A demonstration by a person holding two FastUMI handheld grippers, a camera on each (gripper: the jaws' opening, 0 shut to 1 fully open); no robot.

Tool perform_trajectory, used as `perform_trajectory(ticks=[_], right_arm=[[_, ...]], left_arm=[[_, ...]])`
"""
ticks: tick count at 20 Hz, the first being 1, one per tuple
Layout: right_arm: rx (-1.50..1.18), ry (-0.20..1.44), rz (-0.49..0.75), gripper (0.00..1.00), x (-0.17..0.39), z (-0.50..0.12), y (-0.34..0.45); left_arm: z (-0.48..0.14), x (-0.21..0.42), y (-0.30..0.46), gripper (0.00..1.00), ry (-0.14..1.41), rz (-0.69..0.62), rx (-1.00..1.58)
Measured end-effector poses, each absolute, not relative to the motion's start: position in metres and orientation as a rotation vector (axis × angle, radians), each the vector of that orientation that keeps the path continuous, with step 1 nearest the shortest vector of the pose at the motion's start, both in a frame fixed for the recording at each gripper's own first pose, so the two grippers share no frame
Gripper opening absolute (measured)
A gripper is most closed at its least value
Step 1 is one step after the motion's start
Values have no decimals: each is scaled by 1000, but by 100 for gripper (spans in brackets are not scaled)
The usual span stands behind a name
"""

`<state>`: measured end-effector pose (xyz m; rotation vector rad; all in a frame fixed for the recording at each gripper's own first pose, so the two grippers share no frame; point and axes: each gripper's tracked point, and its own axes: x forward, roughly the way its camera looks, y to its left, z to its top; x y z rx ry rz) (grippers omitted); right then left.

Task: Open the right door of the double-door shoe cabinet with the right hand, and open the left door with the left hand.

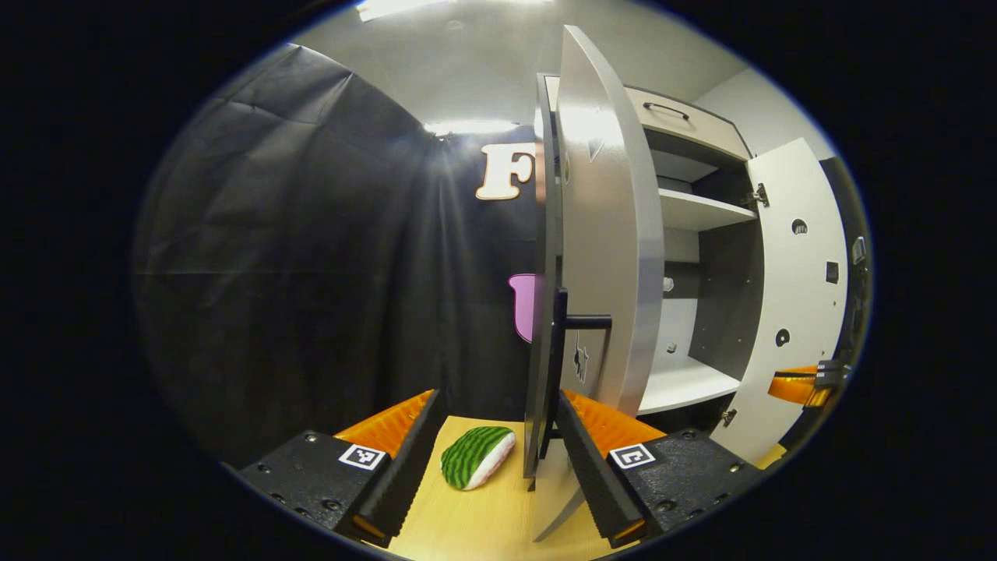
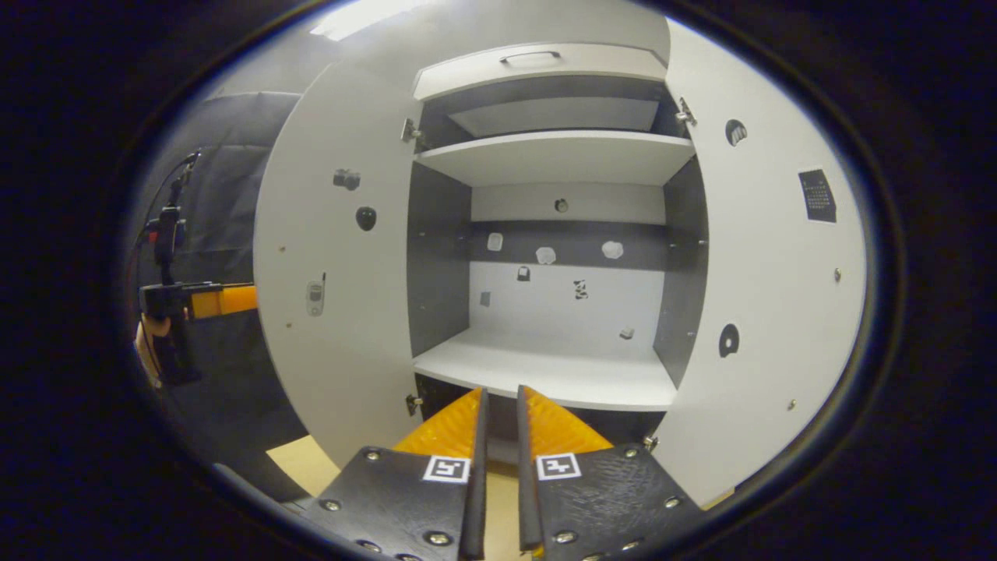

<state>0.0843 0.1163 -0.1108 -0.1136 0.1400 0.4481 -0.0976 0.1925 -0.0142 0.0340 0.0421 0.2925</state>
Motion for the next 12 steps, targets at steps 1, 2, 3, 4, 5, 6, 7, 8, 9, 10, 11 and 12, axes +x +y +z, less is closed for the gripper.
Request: perform_trajectory(ticks=[1,2,3,4,5,6,7,8,9,10,11,12], right_arm=[[-107,126,419,21,89,-107,110],[-94,114,393,25,93,-103,105],[-75,106,373,25,97,-100,102],[-56,105,372,39,99,-99,101],[-46,102,360,53,102,-97,98],[-52,98,357,67,104,-96,96],[-64,91,358,81,105,-96,96],[-81,81,351,92,107,-95,96],[-99,69,343,97,109,-93,95],[-111,54,337,95,109,-91,94],[-117,43,336,95,110,-90,95],[-118,39,342,95,110,-89,96]], left_arm=[[-12,-101,191,89,42,302,47],[-9,-103,191,89,40,311,57],[-6,-106,190,89,36,321,66],[-4,-108,189,89,36,328,73],[-4,-111,188,89,37,337,78],[-2,-112,187,89,36,343,78],[-1,-115,184,89,36,348,72],[1,-116,181,89,36,351,63],[2,-118,178,89,37,354,56],[4,-119,175,89,34,356,53],[7,-120,170,89,30,358,56],[10,-121,166,89,27,359,65]])
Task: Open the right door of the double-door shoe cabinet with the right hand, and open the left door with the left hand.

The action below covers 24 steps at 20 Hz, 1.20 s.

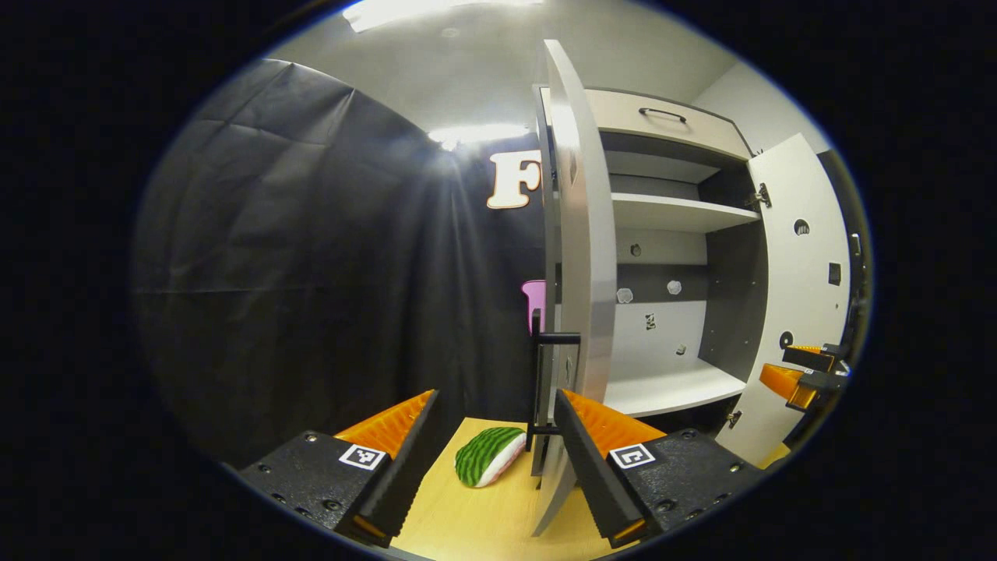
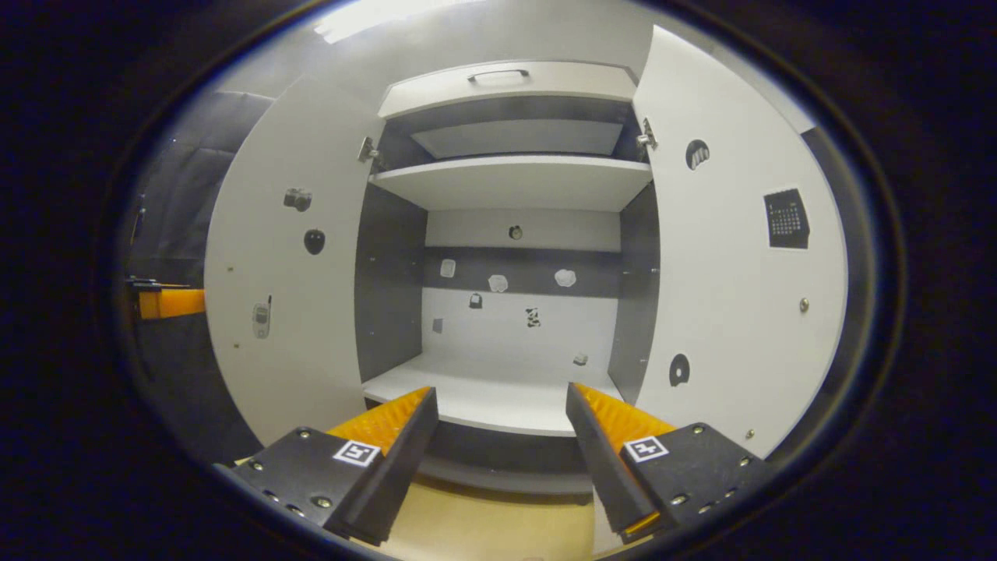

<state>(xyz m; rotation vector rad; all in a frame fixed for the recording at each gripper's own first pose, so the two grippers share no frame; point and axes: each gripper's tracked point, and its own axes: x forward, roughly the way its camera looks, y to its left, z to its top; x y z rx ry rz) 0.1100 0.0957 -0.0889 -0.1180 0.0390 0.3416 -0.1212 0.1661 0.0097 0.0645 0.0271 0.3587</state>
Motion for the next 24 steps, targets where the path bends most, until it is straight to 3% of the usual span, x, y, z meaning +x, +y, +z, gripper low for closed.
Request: perform_trajectory(ticks=[5,11,16,19,24], right_arm=[[-115,40,352,96,117,-88,90],[-92,56,367,97,117,-89,79],[-71,52,345,96,106,-83,64],[-68,46,321,95,101,-77,55],[-54,31,294,96,91,-65,48]], left_arm=[[28,-121,130,89,9,325,88],[43,-97,64,88,-21,175,66],[47,-65,14,91,-42,47,72],[45,-46,-11,99,-48,-11,61],[37,-23,-39,98,-41,-75,54]])
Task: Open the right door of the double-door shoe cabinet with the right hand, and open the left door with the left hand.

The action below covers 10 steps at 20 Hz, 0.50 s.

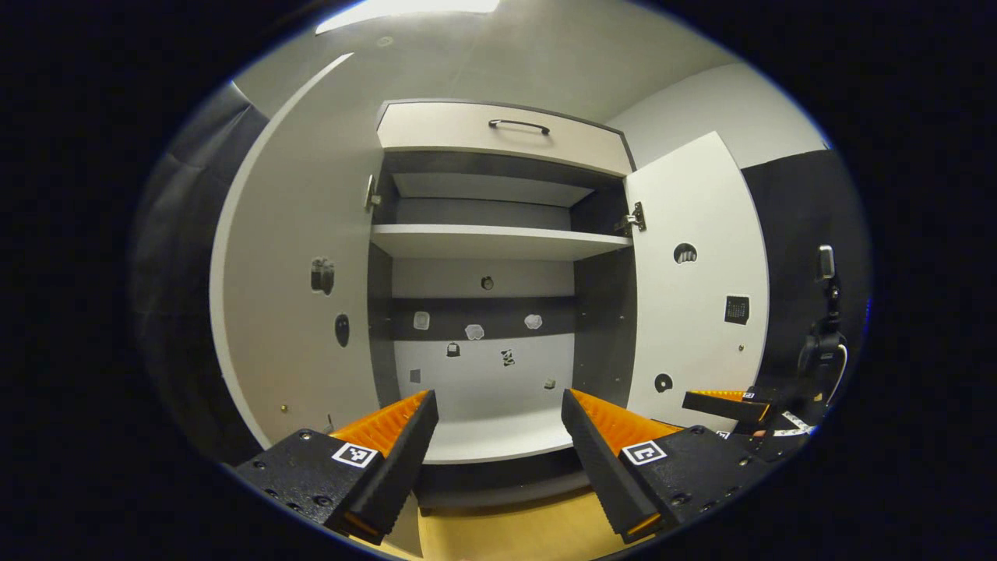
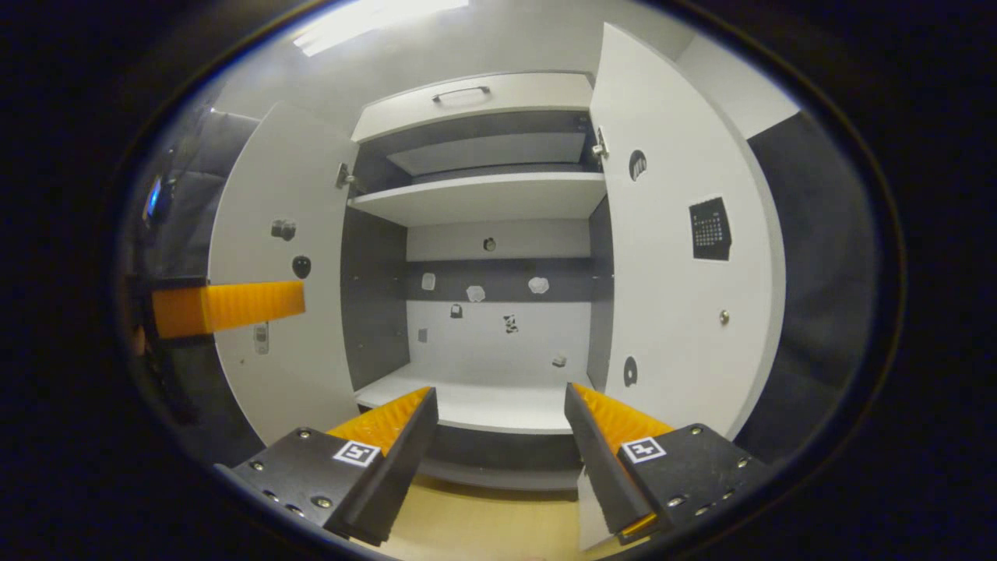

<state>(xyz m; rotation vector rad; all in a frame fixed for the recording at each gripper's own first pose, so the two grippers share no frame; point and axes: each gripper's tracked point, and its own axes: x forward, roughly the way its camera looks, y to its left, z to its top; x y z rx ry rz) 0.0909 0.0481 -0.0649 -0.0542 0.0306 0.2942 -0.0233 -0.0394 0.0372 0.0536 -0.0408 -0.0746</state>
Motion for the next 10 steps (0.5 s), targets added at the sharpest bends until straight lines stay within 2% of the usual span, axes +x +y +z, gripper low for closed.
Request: perform_trajectory(ticks=[5,10], right_arm=[[-86,18,277,96,85,-57,44],[-106,-9,275,96,81,-46,44]], left_arm=[[24,-9,-57,98,-3,-139,-22],[9,-2,-52,96,47,-127,-51]])
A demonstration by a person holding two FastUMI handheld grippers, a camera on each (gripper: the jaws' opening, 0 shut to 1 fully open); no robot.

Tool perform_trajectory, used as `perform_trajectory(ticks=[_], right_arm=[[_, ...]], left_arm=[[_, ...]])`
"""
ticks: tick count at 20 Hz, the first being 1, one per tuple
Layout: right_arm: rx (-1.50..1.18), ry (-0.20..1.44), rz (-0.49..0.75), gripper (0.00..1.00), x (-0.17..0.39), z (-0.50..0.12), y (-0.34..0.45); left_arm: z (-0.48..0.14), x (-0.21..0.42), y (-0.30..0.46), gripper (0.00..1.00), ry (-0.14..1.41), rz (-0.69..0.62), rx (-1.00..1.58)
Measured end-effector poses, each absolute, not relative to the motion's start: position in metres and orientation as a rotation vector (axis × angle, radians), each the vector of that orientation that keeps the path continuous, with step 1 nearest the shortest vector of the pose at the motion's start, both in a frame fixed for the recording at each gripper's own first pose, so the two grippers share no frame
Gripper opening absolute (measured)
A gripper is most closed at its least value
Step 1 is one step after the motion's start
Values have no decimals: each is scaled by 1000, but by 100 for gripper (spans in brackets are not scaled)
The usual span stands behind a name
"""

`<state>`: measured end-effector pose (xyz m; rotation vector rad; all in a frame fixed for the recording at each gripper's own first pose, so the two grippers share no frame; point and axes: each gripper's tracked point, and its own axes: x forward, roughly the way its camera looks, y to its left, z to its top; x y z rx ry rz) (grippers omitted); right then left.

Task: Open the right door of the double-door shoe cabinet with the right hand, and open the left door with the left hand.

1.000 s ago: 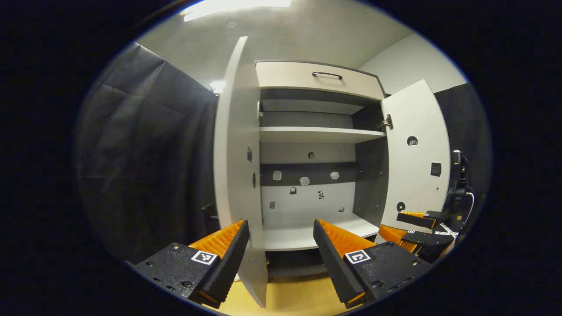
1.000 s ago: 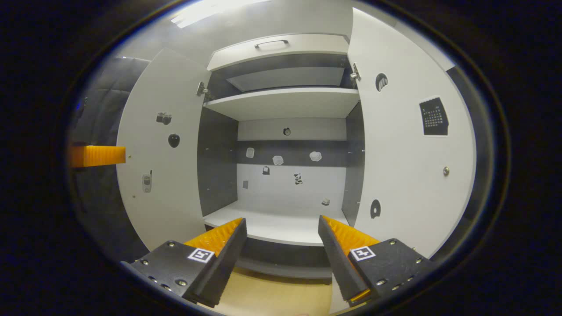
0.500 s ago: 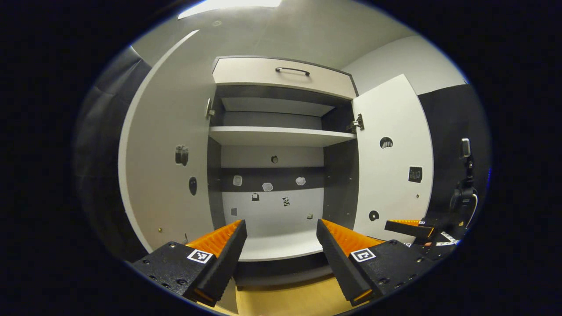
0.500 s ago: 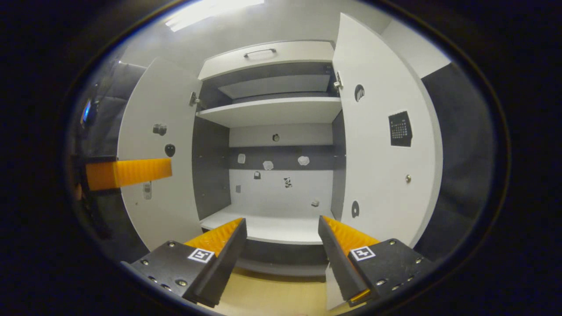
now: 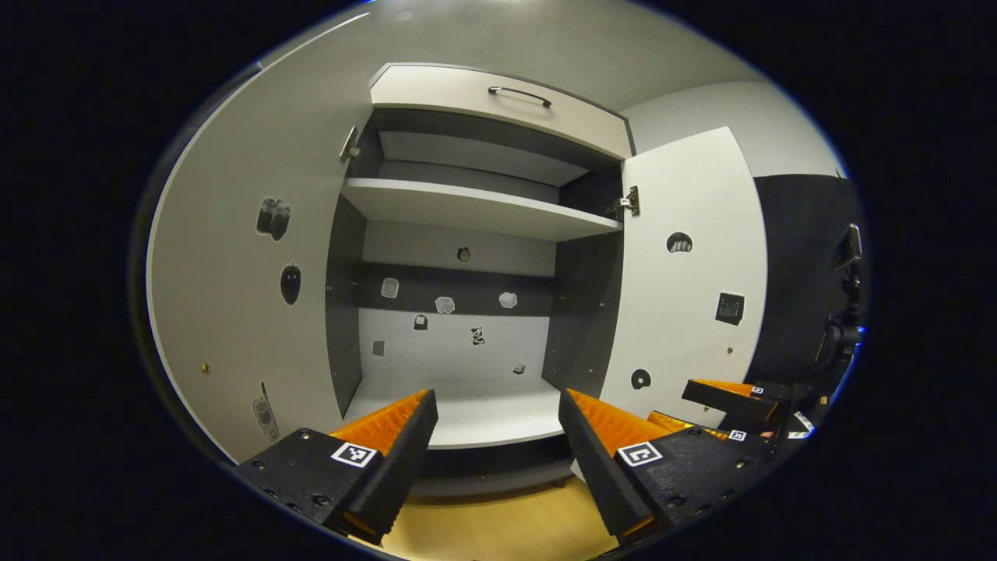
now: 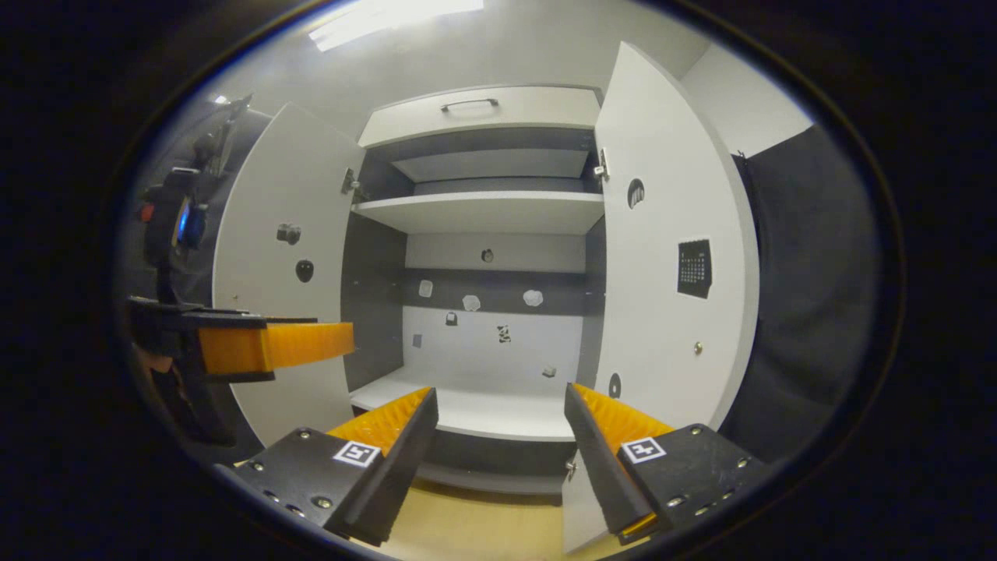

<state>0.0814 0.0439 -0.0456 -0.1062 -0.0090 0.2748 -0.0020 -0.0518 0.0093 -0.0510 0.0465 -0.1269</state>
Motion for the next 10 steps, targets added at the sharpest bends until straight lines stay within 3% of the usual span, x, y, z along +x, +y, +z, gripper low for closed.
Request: perform_trajectory(ticks=[10], right_arm=[[-85,-64,255,96,84,-29,60]], left_arm=[[10,-9,-28,96,51,-131,-65]])
